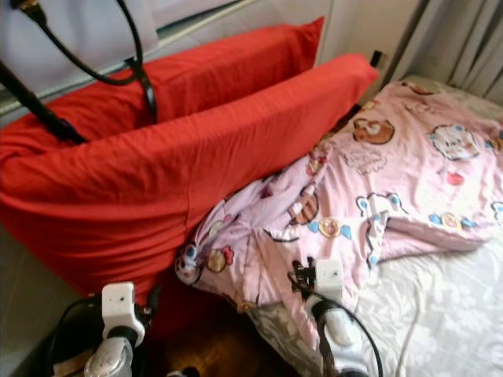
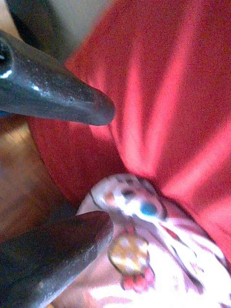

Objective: Clean up the room

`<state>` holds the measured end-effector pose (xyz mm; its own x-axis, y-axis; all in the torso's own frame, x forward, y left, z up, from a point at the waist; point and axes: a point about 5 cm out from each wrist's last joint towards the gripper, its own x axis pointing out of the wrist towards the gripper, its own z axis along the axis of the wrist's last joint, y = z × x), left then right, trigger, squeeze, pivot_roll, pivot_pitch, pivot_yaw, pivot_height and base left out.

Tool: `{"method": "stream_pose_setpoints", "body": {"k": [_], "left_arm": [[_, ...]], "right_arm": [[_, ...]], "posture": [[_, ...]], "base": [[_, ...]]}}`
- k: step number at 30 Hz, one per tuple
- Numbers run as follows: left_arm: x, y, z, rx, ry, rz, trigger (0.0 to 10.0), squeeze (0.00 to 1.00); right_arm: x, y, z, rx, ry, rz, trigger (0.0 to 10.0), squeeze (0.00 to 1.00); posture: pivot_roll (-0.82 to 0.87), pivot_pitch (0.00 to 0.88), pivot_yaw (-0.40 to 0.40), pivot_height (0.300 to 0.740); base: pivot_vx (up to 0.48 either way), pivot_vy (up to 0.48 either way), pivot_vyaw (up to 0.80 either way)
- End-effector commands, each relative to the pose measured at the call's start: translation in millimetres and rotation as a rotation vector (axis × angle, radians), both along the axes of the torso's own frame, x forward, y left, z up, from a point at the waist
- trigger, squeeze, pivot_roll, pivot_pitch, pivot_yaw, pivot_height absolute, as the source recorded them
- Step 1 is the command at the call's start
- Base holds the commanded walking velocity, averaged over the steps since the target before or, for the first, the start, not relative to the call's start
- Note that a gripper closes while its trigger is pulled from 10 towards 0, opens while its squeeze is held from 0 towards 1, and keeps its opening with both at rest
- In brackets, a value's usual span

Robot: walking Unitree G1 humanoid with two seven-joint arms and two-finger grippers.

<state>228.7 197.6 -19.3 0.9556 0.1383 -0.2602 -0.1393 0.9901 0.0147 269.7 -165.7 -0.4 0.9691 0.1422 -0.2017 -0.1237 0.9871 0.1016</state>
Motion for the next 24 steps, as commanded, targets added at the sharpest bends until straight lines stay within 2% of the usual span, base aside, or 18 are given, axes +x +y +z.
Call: {"method": "stream_pose_setpoints", "body": {"k": [1, 5, 11, 12, 15, 19, 24], "left_arm": [[-6.0, 0.0, 1, 0.008, -0.018, -0.009, 10.0, 0.0], [-8.6, -0.9, 5, 0.005, -0.05, -0.001, 10.0, 0.0], [-2.3, -2.9, 22, 0.01, -0.125, -0.007, 10.0, 0.0], [2.3, -2.9, 26, 0.011, -0.136, -0.015, 10.0, 0.0], [8.9, -2.4, 30, 0.008, -0.147, -0.015, 10.0, 0.0], [9.1, -5.0, 32, 0.019, -0.141, -0.031, 10.0, 0.0], [9.7, -6.6, 31, 0.005, -0.129, -0.01, 10.0, 0.0]], "right_arm": [[-20.5, -2.2, -16, 0.012, 0.05, -0.025, 10.0, 0.0], [-26.6, -3.2, -17, 0.006, 0.028, -0.033, 10.0, 0.0], [-31.6, -10.7, -13, -0.016, -0.022, -0.08, 10.0, 0.0], [-31.3, -13.5, -12, -0.023, -0.03, -0.1, 10.0, 0.0], [-30.6, -17.1, -13, -0.033, -0.013, -0.126, 10.0, 0.0], [-29.4, -14.2, -17, -0.056, 0.038, -0.124, 10.0, 0.0], [-30.2, -11.5, -19, -0.054, 0.055, -0.123, 10.0, 0.0]], "posture": [[-0.08, 0.168, -0.036, 0.74], [-0.07, 0.164, -0.04, 0.74], [-0.07, 0.159, -0.039, 0.74], [-0.08, 0.153, -0.035, 0.74], [-0.08, 0.148, -0.032, 0.74], [-0.08, 0.144, -0.028, 0.74], [-0.08, 0.157, -0.026, 0.7]], "base": [[0.0, 0.0, 0.0], [0.0, 0.0, 0.0], [0.0, 0.0, 0.0], [0.0, 0.0, 0.0], [0.0, 0.0, 0.0], [0.0, 0.0, 0.0], [0.0, 0.0, 0.0]]}}
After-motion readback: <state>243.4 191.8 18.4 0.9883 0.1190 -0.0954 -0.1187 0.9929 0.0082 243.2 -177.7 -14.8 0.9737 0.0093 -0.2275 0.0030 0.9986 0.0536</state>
